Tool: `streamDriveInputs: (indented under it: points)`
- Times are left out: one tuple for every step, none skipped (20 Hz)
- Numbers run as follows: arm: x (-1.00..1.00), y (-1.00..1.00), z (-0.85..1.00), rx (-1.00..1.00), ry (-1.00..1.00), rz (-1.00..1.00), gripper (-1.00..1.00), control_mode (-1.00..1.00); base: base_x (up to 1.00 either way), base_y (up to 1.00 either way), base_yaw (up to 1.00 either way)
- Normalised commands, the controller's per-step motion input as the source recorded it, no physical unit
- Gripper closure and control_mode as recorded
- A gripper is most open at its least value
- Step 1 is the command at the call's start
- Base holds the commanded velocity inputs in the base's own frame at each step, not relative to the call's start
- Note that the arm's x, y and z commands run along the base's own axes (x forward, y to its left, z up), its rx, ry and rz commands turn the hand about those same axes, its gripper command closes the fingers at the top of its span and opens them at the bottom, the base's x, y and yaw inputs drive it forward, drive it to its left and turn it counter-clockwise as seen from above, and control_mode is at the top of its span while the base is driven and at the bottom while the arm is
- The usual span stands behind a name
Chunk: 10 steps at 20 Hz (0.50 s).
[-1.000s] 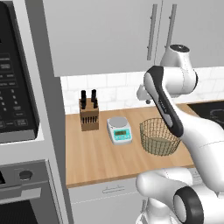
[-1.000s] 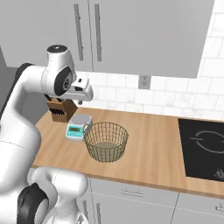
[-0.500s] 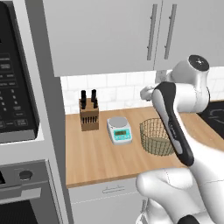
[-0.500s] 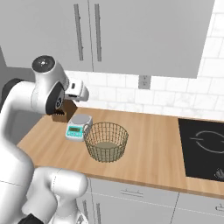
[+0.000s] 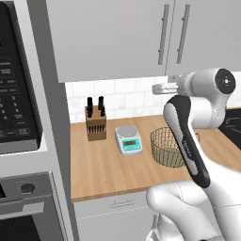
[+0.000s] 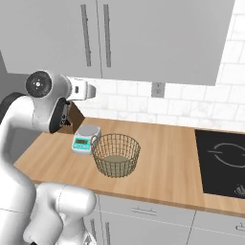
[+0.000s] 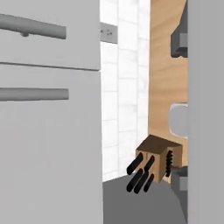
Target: Open the cabinet, pick up the bread from the cabinet and place it in the basket. Then move the basket to the dining counter.
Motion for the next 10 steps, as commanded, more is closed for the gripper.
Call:
streamDriveInputs:
  points:
    - [0.00, -0.06, 1.00, 0.00, 0.05, 0.00, -1.00, -1.00, 0.00, 0.00, 0.00]
    - [0.04, -0.02, 1.00, 0.00, 0.09, 0.00, -1.00, -1.00, 0.00, 0.00, 0.00]
    - [0.16, -0.11, 1.00, 0.00, 0.13, 0.00, -1.00, -1.00, 0.00, 0.00, 0.00]
    - [0.16, -0.17, 1.00, 0.00, 0.17, -0.02, -1.00, -1.00, 0.00, 0.00, 0.00]
    - [0.21, -0.26, 0.96, -0.01, 0.24, -0.02, -1.00, -1.00, 0.00, 0.00, 0.00]
    - [0.29, -0.30, 0.84, 0.00, 0.26, -0.02, -1.00, -1.00, 0.00, 0.00, 0.00]
    - [0.33, -0.28, 0.82, 0.00, 0.26, -0.02, -1.00, -1.00, 0.00, 0.00, 0.00]
    - [0.29, -0.04, 0.79, 0.00, 0.20, -0.02, -1.00, -1.00, 0.00, 0.00, 0.00]
    - [0.31, 0.00, 0.81, 0.00, 0.12, 0.00, -1.00, -1.00, 0.00, 0.00, 0.00]
    - [0.35, 0.00, 0.70, 0.00, 0.03, 0.00, -1.00, -1.00, 0.00, 0.00, 0.00]
